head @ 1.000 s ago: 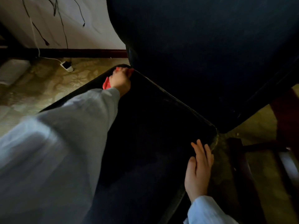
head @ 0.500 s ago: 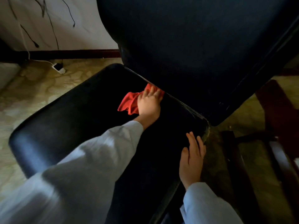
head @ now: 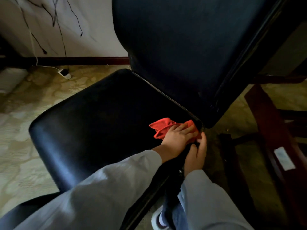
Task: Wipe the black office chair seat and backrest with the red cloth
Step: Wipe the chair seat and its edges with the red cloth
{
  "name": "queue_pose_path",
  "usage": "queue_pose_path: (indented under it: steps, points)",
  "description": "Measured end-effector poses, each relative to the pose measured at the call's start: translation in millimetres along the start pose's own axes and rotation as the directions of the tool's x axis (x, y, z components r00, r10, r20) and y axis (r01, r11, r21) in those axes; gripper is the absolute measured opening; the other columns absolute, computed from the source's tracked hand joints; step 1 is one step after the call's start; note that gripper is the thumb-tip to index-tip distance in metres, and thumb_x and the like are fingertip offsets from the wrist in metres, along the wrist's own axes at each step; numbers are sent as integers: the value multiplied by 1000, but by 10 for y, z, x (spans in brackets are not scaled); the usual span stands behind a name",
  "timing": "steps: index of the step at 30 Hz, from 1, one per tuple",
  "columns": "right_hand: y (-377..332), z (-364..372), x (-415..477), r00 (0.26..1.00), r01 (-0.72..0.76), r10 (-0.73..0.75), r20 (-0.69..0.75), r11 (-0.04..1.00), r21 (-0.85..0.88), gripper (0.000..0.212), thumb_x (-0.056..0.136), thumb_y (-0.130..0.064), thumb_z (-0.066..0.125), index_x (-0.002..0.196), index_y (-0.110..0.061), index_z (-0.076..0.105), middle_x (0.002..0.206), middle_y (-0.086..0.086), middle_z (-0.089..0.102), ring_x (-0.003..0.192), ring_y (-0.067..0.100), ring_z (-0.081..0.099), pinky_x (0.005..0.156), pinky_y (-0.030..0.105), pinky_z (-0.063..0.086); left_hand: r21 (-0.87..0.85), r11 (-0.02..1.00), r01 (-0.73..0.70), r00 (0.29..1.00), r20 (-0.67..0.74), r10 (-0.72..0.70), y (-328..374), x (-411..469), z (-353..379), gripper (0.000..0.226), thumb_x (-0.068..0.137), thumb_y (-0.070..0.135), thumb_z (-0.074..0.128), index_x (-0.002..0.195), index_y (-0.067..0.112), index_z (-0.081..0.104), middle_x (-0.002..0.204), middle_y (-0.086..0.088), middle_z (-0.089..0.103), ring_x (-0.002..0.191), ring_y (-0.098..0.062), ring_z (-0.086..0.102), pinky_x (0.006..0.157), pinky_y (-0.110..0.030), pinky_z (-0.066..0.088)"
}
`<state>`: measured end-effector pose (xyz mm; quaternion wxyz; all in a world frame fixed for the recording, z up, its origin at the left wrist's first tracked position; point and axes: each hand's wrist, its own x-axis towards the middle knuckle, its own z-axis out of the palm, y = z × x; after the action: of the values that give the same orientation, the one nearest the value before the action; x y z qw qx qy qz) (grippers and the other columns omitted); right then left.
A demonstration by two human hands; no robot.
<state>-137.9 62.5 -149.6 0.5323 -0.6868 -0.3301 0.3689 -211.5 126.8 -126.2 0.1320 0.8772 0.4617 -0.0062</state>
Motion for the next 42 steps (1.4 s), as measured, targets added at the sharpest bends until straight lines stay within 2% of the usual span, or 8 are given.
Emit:
queue_pose_path:
  steps: [6, 12, 16, 20, 23, 27, 37, 42]
  points:
    - [-22, -246, -109, 984, 154, -117, 138, 942, -298, 47, 93, -9, 41, 140, -17, 40, 147, 9, 36, 135, 23, 32, 108, 33, 25, 65, 977, -204, 979, -4, 204, -13, -925, 230, 38, 94, 30, 41, 130, 31, 52, 146, 7, 41, 135, -18, 36, 109, -39, 32]
    - [44, -279, -413, 810, 535, -197, 552, 633, -560, 60, 83, -40, 27, 138, -22, 44, 149, 0, 35, 141, 19, 24, 113, 35, 14, -53, 966, -255, 951, -193, 240, -302, -2088, 333, 35, 90, 43, 39, 106, 32, 68, 119, 11, 65, 111, -10, 60, 88, -29, 52]
    - [61, -200, -663, 753, 610, -150, 640, 524, -595, 60, 84, -39, 24, 142, -27, 35, 153, -5, 26, 144, 14, 15, 115, 34, 9, -537, 834, -128, 899, -418, -131, -537, -2476, 79, 23, 96, 29, 43, 106, 27, 64, 114, 28, 59, 112, 6, 53, 100, -15, 37]
    - [85, -110, -885, 703, 666, -142, 697, 476, -574, 75, 77, -50, 7, 144, -29, 31, 154, -7, 23, 144, 12, 12, 114, 31, 5, -478, 845, 237, 692, -527, -493, -838, -2422, 8, 29, 99, 29, 39, 118, 32, 60, 124, 21, 55, 122, -2, 46, 105, -19, 31]
    - [61, -76, -984, 718, 652, -119, 686, 459, -604, 61, 87, -41, 19, 146, -26, 26, 156, -5, 20, 145, 13, 9, 115, 33, 4, -461, 771, 439, 661, -416, -625, -993, -2141, 93, 49, 95, 49, 23, 122, 30, 58, 132, 5, 55, 129, -19, 43, 105, -36, 34]
    - [17, -123, -988, 802, 535, -56, 594, 509, -674, 53, 97, -20, 34, 148, -25, 18, 157, -5, 13, 145, 14, 4, 116, 34, 3, -414, 671, 615, 587, -327, -740, -817, -1736, 208, 36, 99, 33, 37, 132, 26, 50, 149, 0, 37, 141, -25, 23, 106, -40, 23]
    - [-92, 89, -987, 861, 481, -311, 403, 755, -445, 49, 89, -7, 37, 136, -13, 46, 142, 10, 45, 134, 26, 37, 111, 43, 28, -278, 952, 125, 941, -271, -202, -113, -2031, 350, 38, 86, 41, 36, 106, 30, 68, 117, 7, 66, 112, -15, 61, 85, -31, 53]
    - [28, 236, -1181, 735, 646, -407, 542, 664, -377, 47, 85, -13, 41, 131, -10, 53, 136, 11, 52, 129, 28, 44, 108, 45, 32, -805, 586, -93, 805, -407, -431, -386, -2609, -2, 26, 97, 21, 42, 109, 24, 65, 114, 9, 65, 109, -3, 58, 99, -23, 43]
